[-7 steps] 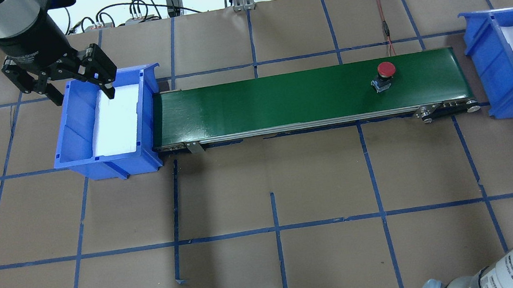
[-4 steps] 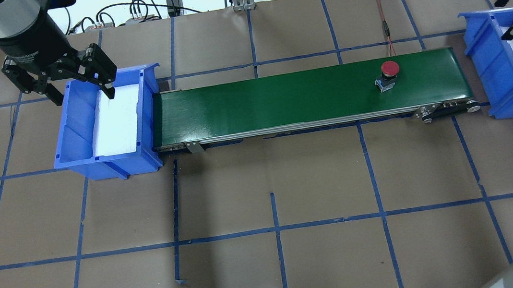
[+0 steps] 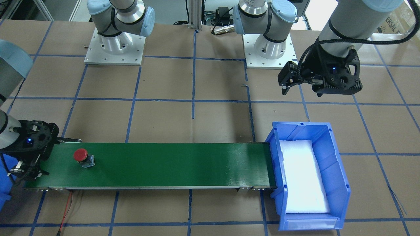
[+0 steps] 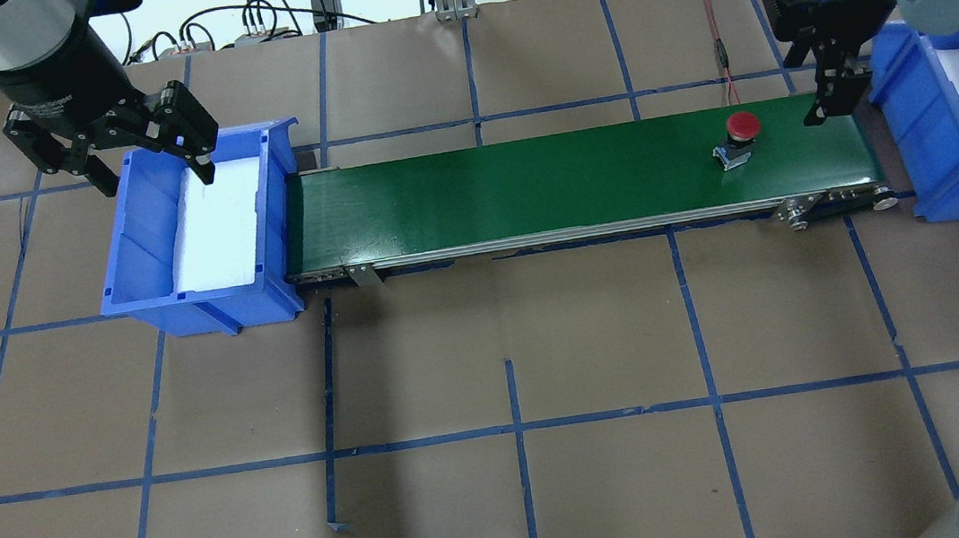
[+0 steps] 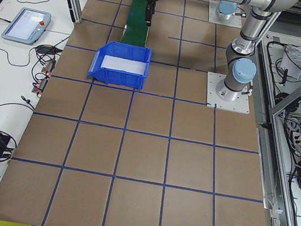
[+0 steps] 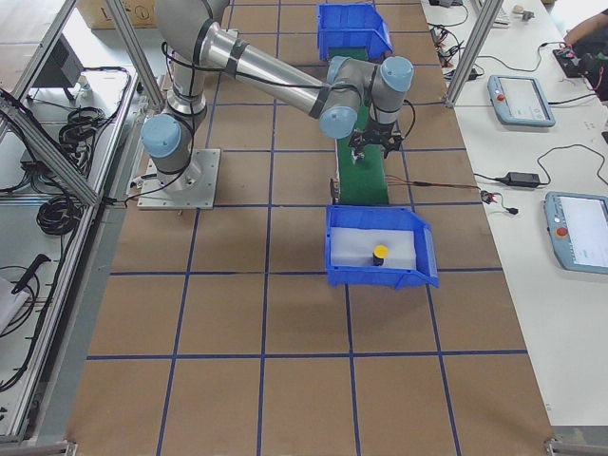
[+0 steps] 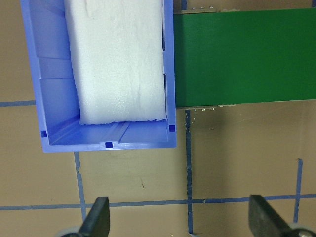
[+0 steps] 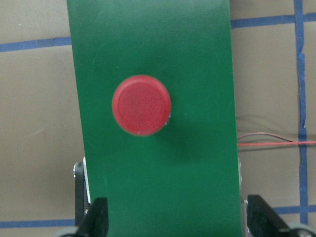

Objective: Transport two buttons from left to right
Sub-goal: 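Lower the right gripper and grasp the red button on the belt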

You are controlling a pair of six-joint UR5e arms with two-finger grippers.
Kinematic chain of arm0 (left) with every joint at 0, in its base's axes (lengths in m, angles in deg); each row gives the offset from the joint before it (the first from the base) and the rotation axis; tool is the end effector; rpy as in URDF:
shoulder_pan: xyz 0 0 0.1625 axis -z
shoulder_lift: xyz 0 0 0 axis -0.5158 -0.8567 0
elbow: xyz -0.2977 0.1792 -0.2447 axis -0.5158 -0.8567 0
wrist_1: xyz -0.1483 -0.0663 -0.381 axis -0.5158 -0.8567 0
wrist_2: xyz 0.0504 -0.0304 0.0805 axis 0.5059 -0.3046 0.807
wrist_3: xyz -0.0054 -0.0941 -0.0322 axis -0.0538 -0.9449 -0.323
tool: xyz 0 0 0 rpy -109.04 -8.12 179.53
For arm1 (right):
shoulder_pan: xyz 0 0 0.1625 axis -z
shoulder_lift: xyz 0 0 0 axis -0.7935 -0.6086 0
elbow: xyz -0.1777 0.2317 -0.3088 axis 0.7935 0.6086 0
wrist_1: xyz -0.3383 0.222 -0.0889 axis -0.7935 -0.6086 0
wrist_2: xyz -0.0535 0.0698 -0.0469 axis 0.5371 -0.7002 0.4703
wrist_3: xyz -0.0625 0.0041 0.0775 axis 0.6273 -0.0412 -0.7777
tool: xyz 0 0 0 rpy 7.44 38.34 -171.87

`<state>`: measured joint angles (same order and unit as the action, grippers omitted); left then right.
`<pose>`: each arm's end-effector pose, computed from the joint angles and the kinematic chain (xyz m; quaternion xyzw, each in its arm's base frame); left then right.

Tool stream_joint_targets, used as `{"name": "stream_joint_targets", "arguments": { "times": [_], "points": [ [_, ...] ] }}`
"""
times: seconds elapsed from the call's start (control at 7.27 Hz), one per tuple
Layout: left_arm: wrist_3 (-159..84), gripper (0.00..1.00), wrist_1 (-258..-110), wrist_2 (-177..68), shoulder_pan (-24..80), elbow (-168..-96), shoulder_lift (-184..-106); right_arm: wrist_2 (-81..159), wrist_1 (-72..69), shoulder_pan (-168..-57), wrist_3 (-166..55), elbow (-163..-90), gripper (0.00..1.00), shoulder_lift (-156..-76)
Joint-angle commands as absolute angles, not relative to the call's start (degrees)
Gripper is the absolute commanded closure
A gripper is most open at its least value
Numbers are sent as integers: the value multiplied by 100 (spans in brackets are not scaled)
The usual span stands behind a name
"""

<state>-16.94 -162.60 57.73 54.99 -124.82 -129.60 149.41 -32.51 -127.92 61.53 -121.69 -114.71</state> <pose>-0.0957 -0.5267 0.4941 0.0178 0.9994 0.0286 0.0052 -0.0237 -0.6366 0.3183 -0.6818 0.7309 -0.0057 0.0297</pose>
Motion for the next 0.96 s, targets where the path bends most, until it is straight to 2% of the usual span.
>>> {"name": "stream_joint_targets", "arguments": {
  "times": [0.0,0.28,0.55,0.69,0.83],
  "points": [
    [-1694,0,-16260,5773,5499,-12482,-12955,14985,-3253,-12985,6088,-12305,0,-11385],
    [-1685,0,-16269,5773,5499,-12490,-12946,15021,-3540,-12977,6115,-12718,0,-11411],
    [-1685,0,-16269,5773,5499,-12490,-12946,15012,-3675,-12977,6115,-12693,3,-11393],
    [-1685,0,-16269,5773,5499,-12490,-12955,14995,-3675,-12977,6107,-12684,10,-11376],
    [-1685,0,-16269,5773,5491,-12490,-12946,14995,-3684,-12951,6098,-12667,34,-11384]
  ]
}}
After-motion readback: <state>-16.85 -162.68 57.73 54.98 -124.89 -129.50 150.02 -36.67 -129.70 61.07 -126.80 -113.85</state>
